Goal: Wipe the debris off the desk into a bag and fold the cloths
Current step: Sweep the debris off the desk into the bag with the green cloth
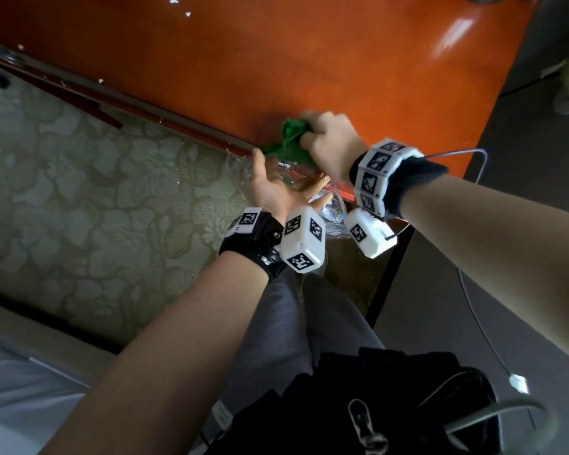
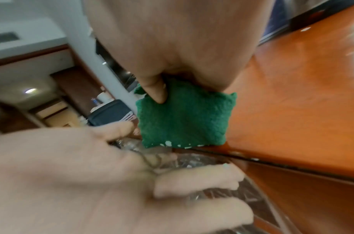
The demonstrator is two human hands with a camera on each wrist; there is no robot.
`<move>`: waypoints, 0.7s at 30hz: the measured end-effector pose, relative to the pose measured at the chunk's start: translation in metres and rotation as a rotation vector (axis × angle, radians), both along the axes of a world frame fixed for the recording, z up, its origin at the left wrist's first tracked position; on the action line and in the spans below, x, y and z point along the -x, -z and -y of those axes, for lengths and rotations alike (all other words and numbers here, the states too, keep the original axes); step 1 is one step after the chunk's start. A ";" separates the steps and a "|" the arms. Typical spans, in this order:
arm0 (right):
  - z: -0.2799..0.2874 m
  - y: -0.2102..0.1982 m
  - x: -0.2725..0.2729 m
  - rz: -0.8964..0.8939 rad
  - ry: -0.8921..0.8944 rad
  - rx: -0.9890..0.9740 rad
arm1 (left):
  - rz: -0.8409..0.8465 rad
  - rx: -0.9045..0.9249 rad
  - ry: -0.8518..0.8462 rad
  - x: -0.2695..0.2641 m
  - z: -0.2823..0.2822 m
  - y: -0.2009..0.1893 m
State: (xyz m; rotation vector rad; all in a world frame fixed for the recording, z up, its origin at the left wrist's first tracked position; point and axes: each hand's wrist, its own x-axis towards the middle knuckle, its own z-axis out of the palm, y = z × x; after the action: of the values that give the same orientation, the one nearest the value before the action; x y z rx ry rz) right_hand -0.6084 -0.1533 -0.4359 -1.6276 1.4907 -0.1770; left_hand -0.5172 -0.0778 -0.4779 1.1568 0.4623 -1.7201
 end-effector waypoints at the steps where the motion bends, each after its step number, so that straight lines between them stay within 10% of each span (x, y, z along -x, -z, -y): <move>1: -0.006 -0.002 -0.003 -0.029 -0.100 0.008 | -0.006 -0.001 -0.019 0.001 -0.001 -0.001; 5: -0.015 -0.002 -0.006 -0.047 -0.198 -0.018 | -0.005 -0.014 -0.054 0.004 -0.004 0.000; 13: 0.013 -0.007 0.017 0.207 0.512 -0.155 | 0.039 -0.037 0.041 0.004 0.000 -0.004; 21: 0.000 -0.007 0.024 0.214 0.305 -0.275 | 0.112 -0.007 0.055 0.012 -0.003 -0.010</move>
State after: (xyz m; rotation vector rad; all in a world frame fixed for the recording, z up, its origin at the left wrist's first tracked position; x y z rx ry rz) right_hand -0.6328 -0.1536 -0.4285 -1.1239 1.5158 -0.2925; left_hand -0.5290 -0.0744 -0.4684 1.2741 0.3708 -1.6912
